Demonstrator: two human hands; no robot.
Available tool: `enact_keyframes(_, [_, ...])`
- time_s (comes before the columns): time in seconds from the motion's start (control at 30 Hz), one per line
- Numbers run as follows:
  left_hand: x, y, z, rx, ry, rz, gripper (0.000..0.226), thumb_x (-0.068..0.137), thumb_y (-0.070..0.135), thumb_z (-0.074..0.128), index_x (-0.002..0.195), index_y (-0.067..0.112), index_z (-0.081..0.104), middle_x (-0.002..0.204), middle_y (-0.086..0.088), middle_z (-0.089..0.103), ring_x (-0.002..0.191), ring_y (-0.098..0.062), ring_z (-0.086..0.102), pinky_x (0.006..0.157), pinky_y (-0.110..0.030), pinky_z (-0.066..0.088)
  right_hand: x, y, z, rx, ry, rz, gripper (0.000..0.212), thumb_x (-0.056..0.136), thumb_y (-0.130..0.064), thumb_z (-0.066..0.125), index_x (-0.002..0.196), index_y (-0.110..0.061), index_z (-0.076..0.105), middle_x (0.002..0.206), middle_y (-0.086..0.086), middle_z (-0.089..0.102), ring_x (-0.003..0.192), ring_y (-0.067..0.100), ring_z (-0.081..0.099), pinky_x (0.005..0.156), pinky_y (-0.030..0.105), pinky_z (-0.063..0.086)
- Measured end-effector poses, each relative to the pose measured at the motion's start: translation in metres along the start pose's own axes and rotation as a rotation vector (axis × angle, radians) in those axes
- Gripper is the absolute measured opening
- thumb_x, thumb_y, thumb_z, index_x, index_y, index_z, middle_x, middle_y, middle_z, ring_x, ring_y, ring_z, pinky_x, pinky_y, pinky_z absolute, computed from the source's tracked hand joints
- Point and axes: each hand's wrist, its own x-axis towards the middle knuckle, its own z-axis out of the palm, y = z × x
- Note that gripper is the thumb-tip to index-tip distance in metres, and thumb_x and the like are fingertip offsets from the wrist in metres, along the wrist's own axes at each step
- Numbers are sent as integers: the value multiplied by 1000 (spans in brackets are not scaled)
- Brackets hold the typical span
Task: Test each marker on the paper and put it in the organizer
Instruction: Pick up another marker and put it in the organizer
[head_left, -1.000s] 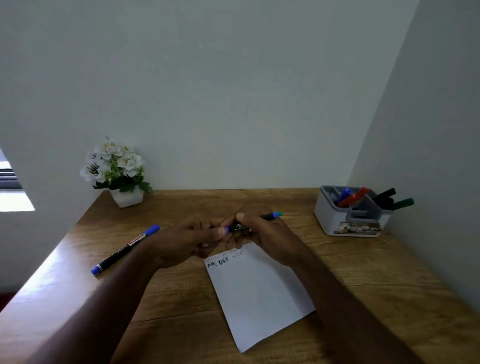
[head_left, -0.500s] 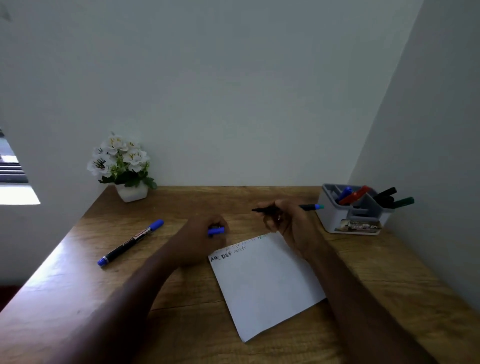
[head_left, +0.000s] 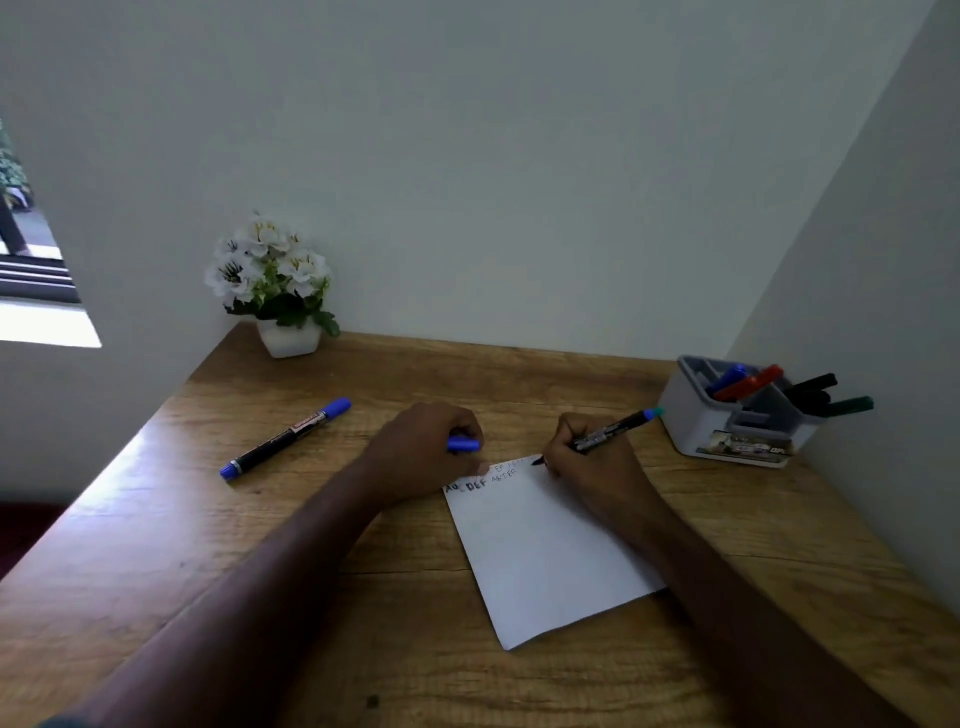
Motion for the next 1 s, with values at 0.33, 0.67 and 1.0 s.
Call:
enact_keyframes(0.33, [3,-2,1,-55,5,-31,21,73,35,82,88,27,70,81,13,66,74,-4,60,64,-24,46,-1,1,4,-72,-45,17,28,81,2,59,59,-11,48,60,1,50,59,10,46,57,29,38])
enact_keyframes(0.67, [3,-3,1,-77,-4,-44,21,74,34,82,90,28,70,83,12,66,73,-3,59,63,-22,45,-1,2,5,-104,-53,-2,32,81,1,61,57,-14,48,55,-7,50,54,5,46,54,24,38])
enact_keyframes(1.0, [5,-7,4,-80,-8,-39,20,73,35,83,87,30,70,82,12,67,75,-2,61,64,-23,48,2,5,7,-119,-35,1,25,79,0,62,58,-7,49,57,-1,51,54,8,45,51,23,36])
